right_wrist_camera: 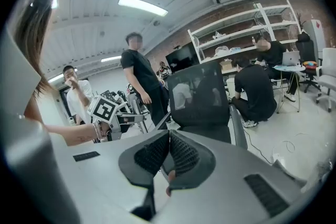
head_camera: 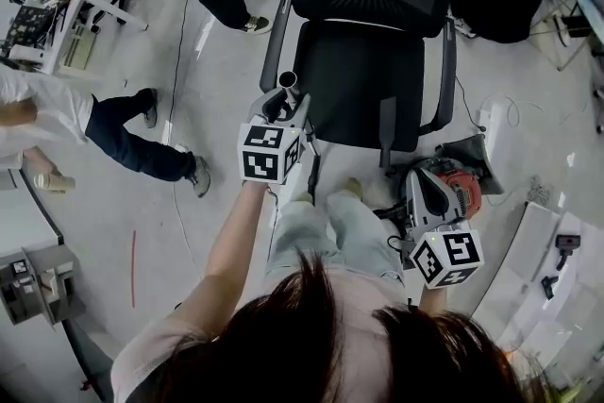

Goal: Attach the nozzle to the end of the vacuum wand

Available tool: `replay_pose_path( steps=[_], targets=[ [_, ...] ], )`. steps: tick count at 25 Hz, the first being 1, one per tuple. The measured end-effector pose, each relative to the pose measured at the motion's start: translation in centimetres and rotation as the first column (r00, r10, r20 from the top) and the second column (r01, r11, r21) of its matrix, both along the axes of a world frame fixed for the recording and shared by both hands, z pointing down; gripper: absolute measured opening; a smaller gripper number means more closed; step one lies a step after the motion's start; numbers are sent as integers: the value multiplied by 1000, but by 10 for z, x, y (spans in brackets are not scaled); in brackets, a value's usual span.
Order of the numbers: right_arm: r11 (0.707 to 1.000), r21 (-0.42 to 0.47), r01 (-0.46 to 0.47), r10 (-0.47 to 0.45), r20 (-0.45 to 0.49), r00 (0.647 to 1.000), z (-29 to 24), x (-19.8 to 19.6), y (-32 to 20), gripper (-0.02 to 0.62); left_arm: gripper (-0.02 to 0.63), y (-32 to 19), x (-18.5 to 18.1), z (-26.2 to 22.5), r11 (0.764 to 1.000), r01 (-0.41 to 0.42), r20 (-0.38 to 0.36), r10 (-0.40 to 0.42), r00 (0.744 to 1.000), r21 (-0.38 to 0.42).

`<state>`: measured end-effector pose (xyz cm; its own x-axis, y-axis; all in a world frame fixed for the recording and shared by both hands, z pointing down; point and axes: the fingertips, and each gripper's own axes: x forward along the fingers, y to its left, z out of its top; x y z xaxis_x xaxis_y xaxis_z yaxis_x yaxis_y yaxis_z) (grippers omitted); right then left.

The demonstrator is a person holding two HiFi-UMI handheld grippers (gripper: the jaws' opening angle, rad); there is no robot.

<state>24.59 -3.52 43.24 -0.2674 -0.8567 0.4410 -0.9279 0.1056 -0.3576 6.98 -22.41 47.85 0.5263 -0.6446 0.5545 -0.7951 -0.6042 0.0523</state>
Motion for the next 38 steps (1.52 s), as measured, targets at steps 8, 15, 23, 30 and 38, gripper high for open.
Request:
replay_pose_path(
  steps=[8, 15, 23, 30, 38],
  targets=[
    [992, -125, -5, 13, 62, 998, 62, 22, -2, 25, 150, 1, 0, 2, 1000, 2, -2, -2, 1000, -3],
    [978, -207, -1, 22, 97, 995, 111, 33, -6, 25, 150, -2, 1, 6, 1000, 6, -13, -6, 1000, 10],
    [951, -305, 38, -4, 111, 994, 173, 37, -7, 26, 150, -2, 2, 9, 1000, 5, -32, -4, 999, 24],
    [919, -391, 51, -2, 123, 992, 231, 39, -2, 71, 150, -2, 0, 13, 1000, 7, -41, -5, 999, 29],
    [890, -453, 59, 21, 169, 985, 280, 34, -3, 105, 150, -4, -5, 14, 1000, -2, -46, 3, 999, 25]
  ],
)
